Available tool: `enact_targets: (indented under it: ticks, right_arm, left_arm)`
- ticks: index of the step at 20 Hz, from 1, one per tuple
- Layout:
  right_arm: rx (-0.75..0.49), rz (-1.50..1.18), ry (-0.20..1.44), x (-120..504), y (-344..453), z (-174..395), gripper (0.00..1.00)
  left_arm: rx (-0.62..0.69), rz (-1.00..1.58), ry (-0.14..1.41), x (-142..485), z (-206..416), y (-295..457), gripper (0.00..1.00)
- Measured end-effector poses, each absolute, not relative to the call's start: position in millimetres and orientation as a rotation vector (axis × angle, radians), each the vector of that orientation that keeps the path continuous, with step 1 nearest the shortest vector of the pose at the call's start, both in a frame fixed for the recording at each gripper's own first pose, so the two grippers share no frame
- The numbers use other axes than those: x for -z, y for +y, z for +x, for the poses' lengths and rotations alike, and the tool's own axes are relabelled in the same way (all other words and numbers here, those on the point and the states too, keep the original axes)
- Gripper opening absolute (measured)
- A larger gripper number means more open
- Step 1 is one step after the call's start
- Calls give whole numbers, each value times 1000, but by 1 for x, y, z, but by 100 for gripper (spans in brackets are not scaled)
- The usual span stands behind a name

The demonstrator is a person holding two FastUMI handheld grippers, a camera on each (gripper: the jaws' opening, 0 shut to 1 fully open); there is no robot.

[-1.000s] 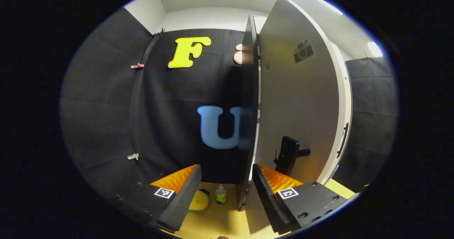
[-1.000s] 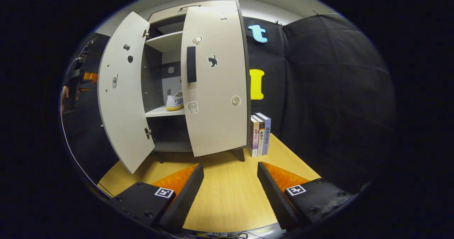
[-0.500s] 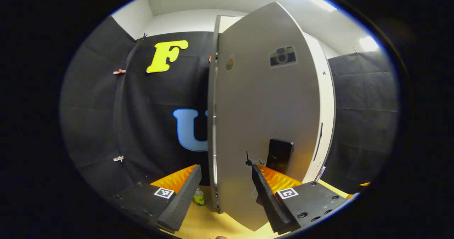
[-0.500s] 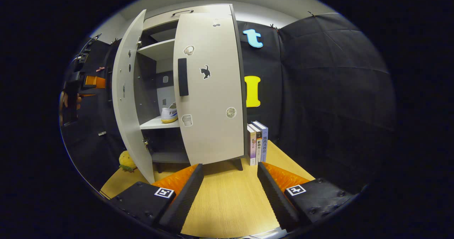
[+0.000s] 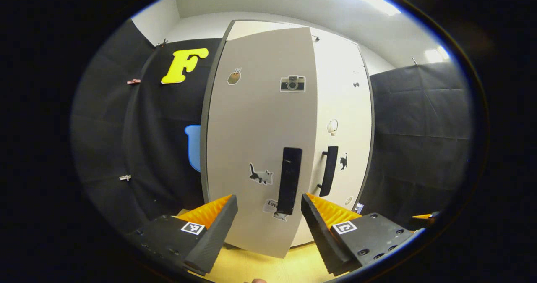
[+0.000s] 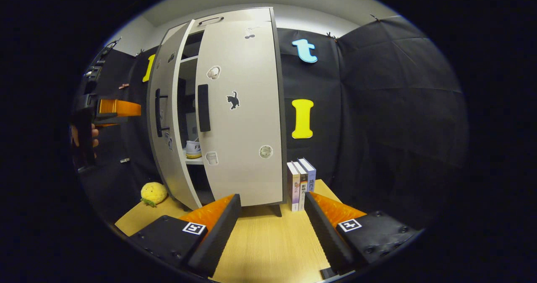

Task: Grab one shoe with the right hand and put it into the shoe cabinet, grab the other shoe with the left hand and put it into the shoe cabinet; then close the right door with the right hand and the left door with the left hand.

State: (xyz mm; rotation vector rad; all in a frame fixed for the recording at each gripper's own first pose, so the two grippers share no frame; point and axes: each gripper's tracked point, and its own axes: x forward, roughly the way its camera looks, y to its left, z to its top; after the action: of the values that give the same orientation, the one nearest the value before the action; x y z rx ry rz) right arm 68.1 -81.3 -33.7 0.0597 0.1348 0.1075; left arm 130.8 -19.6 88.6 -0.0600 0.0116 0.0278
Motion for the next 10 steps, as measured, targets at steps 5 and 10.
enact_targets:
  ticks: [5,10]
  right_arm:
    - [-177,64,107,10,-79,94,98]
    - [-205,93,64,-11,-74,87,98]
  left_arm:
    - [-75,-46,-41,-74,81,-37,95]
    - [-134,-88,-35,-56,36,-33,95]
